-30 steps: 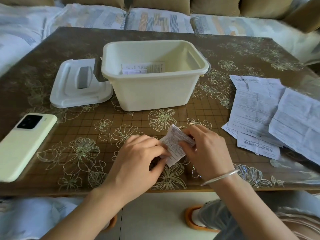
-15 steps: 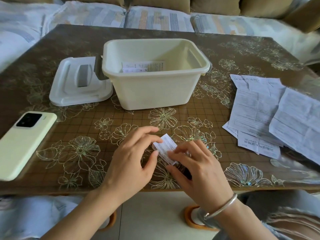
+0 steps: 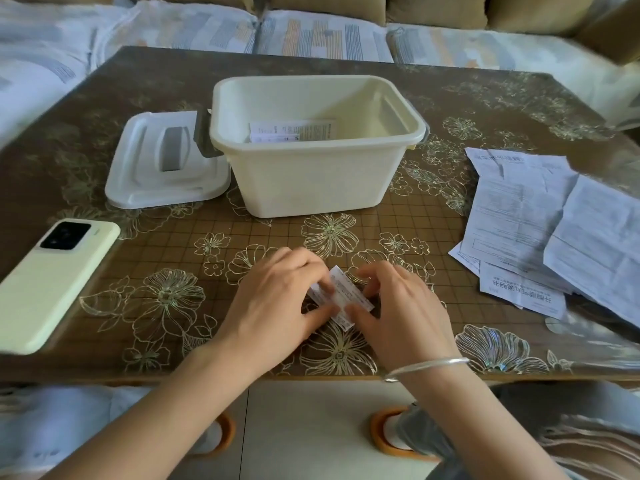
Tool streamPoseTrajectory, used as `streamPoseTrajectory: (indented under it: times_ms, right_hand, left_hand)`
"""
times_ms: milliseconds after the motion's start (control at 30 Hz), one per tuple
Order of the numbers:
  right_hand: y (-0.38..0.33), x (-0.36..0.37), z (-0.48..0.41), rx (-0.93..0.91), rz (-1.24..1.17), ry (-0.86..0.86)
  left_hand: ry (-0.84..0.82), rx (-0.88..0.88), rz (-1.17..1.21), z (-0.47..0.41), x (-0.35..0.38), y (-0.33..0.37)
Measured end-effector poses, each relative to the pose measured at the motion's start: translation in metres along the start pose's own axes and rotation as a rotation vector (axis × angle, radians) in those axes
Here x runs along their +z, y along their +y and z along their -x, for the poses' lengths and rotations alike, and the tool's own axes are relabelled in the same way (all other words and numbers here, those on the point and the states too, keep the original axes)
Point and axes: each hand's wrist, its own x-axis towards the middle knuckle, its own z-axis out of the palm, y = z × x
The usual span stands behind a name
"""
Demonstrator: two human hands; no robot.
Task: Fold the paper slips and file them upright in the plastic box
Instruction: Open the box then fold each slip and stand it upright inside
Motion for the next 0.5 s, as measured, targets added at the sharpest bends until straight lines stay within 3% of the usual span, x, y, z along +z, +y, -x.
streamPoseTrajectory:
  times_ms: [233, 367, 500]
  right_hand:
    - [-0.002, -0.012, -0.011, 0.025, -0.225, -0.183]
    - [0.000, -0.032, -0.029, -0.043, -0.384, -0.027]
    - [-0.017, -0.070, -0.059, -0.254, -0.394, 0.191]
  left_hand:
    - [-0.037, -0.072, 0.126, -0.009, -0.010, 0.001]
    - [0.147, -0.061, 0.185, -0.015, -0.030, 0.002]
    - [0.319, 0.000, 0.246, -0.036, -0.071, 0.009]
